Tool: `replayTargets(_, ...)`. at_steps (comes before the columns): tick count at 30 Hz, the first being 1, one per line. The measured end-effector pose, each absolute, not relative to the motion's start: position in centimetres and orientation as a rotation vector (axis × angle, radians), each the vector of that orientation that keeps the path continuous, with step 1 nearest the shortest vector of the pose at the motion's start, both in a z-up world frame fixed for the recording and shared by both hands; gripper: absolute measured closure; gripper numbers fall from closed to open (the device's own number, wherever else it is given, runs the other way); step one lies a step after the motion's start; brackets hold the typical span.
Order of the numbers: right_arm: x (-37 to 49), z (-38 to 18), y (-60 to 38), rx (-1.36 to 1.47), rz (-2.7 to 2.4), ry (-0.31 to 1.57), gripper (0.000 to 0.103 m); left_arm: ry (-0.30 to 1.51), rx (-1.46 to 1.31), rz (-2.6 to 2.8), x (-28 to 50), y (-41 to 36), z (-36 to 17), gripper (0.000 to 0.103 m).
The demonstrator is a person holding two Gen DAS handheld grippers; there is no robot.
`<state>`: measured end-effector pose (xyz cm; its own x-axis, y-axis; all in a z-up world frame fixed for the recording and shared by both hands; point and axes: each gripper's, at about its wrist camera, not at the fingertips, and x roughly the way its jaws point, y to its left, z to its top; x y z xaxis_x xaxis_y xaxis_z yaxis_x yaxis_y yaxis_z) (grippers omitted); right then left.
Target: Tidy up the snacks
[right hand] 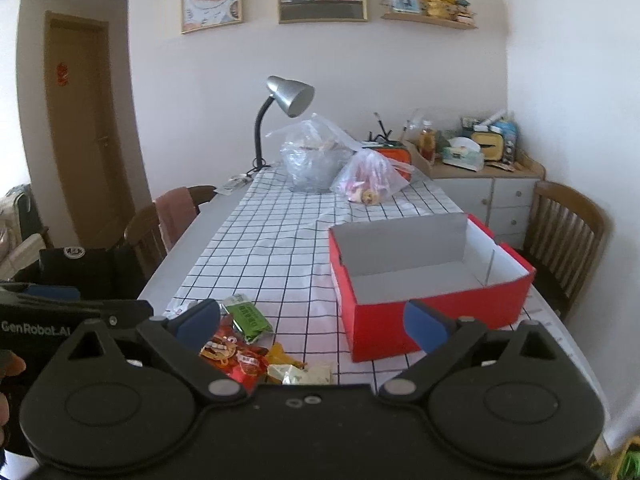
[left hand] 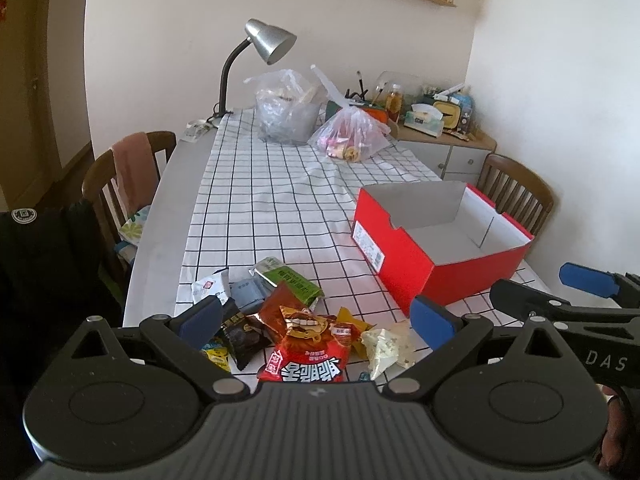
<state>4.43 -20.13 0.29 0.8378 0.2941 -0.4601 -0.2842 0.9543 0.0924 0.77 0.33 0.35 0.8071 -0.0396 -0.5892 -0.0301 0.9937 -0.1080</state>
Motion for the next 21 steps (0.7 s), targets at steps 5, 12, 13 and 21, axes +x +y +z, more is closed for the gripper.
replayTargets(5,6.4,-1.6,-19.8,0.004,0.328,0.558,0.006,0.686,-0.128,0.004,2.3,1.3,-1.1,0.002)
replayTargets(12,9.5,-6.5,-19.2,-0.054,0.379,0.71,0.016,0.806,-0.108,0.001,4.4,2.2,-5.4,0.003)
replayTargets(13,9.9,-7.1,-19.1,-0.057,0.39,0.723,0.017,0.819,-0.109,-0.002,4.7,2.3,-6.0,0.003)
replayTargets(21,13.2,-10.7,-17.5,-0.101,0.458,0.808,0.019,0.881,-0.026,-0.083,7.5,0.8,-9.6,0.004)
